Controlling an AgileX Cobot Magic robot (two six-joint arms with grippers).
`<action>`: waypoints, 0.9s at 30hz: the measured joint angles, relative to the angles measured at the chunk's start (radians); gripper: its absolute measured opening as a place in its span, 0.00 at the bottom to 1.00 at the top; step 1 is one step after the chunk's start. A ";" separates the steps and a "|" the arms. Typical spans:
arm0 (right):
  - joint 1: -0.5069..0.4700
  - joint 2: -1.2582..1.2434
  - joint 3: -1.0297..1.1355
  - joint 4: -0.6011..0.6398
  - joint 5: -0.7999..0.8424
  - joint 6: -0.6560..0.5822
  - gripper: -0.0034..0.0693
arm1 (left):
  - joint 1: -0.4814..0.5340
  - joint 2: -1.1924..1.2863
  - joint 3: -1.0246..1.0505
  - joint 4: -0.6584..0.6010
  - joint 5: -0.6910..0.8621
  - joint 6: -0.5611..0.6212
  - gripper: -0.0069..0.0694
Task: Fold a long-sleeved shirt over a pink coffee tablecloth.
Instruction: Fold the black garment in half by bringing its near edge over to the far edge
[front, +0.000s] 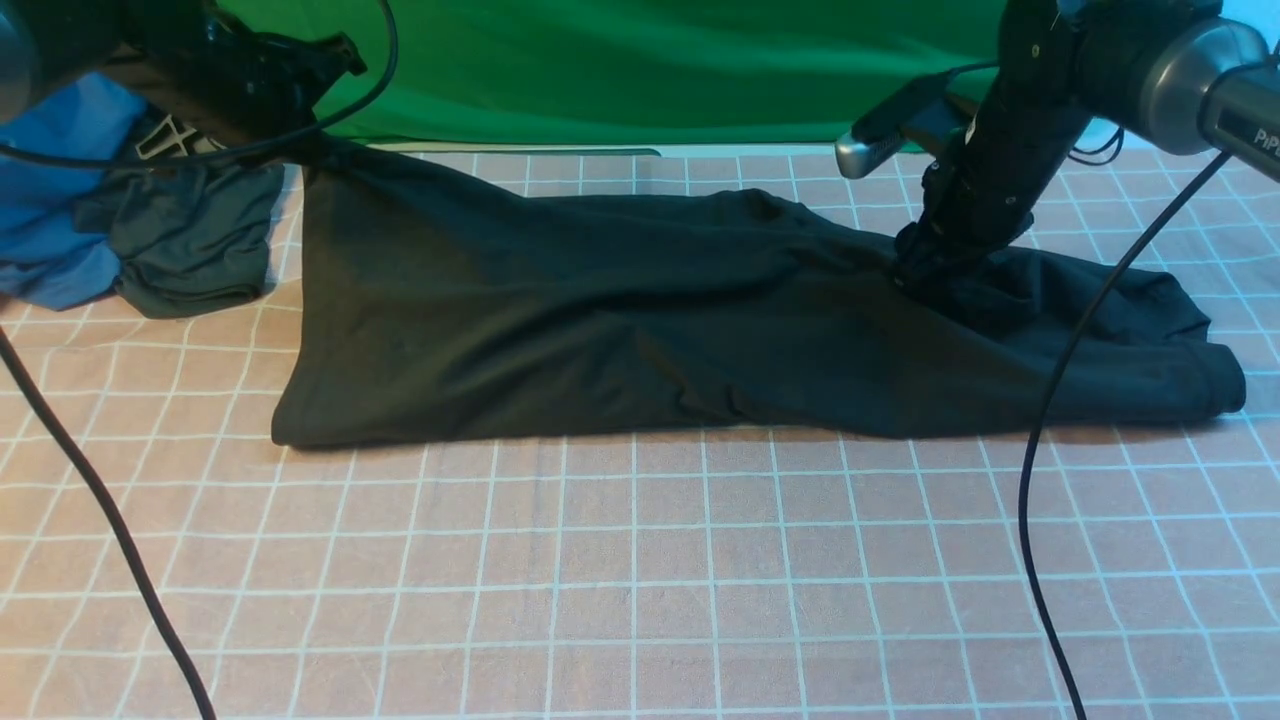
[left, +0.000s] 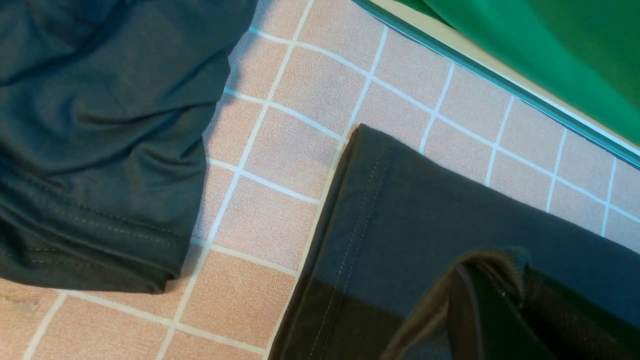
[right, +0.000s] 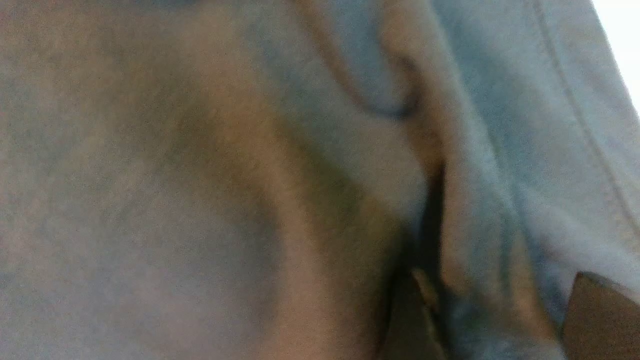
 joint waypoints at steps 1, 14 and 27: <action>0.000 0.005 0.000 0.000 0.004 0.000 0.65 | 0.000 0.000 0.000 0.000 0.000 0.001 0.13; 0.000 0.021 -0.013 -0.032 -0.053 0.020 0.14 | 0.000 0.000 0.000 -0.001 -0.005 0.001 0.13; -0.020 0.022 -0.099 -0.085 -0.138 0.041 0.14 | 0.009 0.040 0.000 -0.001 -0.156 0.001 0.13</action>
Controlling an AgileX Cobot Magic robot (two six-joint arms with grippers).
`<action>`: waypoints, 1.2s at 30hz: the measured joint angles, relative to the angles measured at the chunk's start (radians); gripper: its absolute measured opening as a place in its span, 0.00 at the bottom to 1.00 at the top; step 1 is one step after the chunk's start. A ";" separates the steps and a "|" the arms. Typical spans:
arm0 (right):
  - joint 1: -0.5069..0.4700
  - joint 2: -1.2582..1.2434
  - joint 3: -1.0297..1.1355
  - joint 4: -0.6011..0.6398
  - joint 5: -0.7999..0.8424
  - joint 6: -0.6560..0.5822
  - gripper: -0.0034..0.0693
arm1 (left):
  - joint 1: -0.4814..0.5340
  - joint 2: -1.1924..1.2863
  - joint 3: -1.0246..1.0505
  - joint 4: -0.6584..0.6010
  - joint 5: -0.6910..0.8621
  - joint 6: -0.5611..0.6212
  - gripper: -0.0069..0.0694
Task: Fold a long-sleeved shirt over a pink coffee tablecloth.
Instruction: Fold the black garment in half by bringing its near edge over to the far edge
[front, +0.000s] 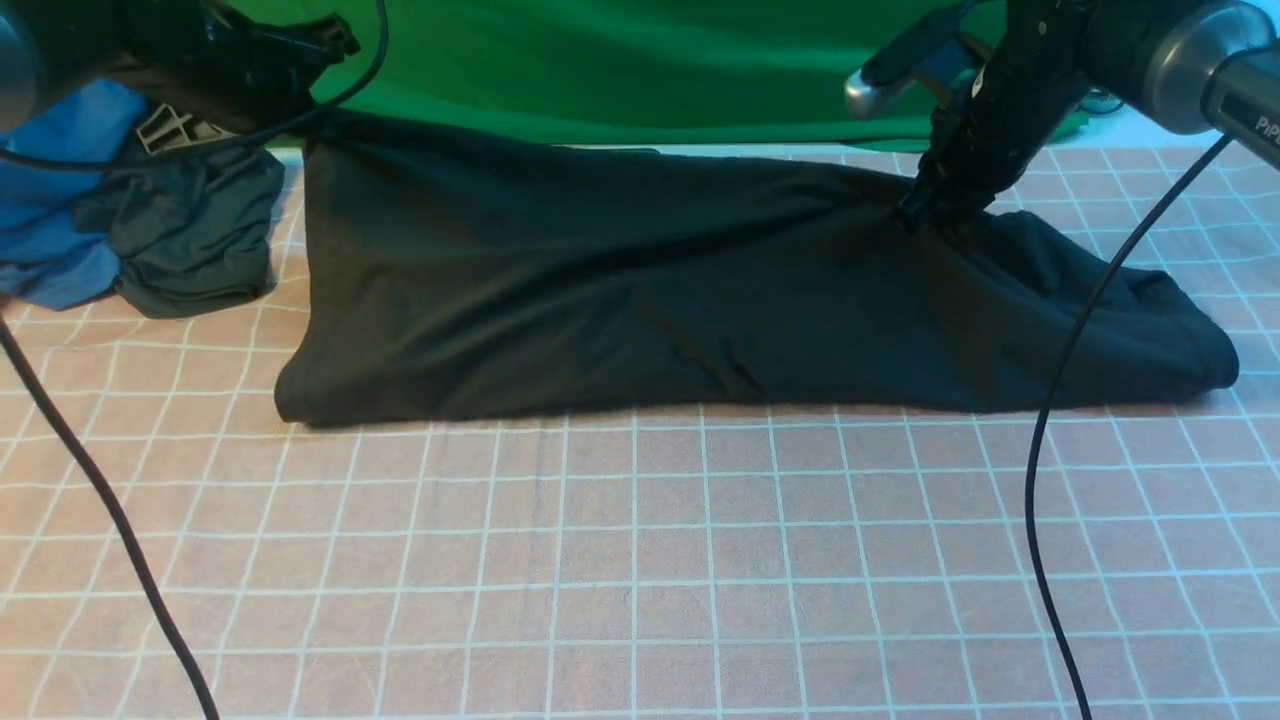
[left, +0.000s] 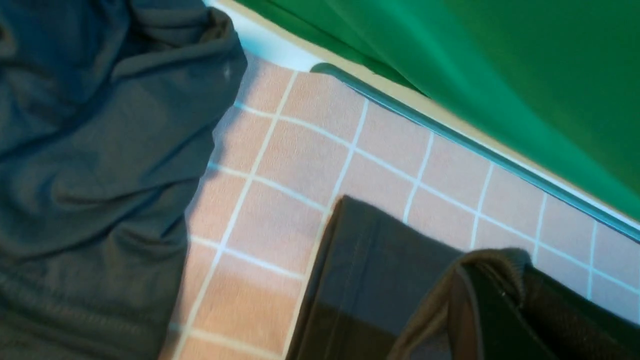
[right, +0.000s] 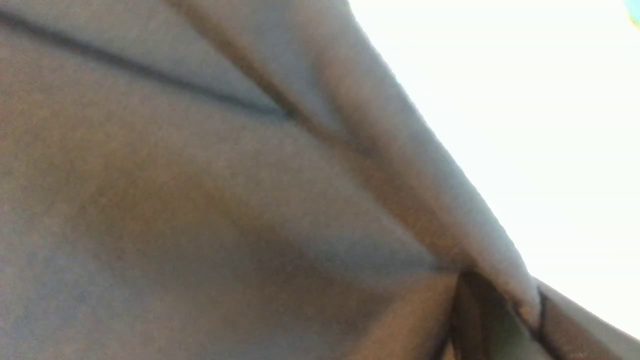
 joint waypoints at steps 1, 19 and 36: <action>-0.003 0.000 0.000 0.000 -0.010 0.000 0.14 | 0.000 0.010 0.000 0.000 -0.020 0.000 0.13; -0.003 0.052 0.000 0.049 -0.183 0.045 0.35 | 0.000 0.062 0.000 0.089 -0.127 0.000 0.14; -0.003 -0.207 -0.001 0.038 0.113 0.159 0.48 | 0.001 -0.054 0.000 0.154 0.254 -0.052 0.74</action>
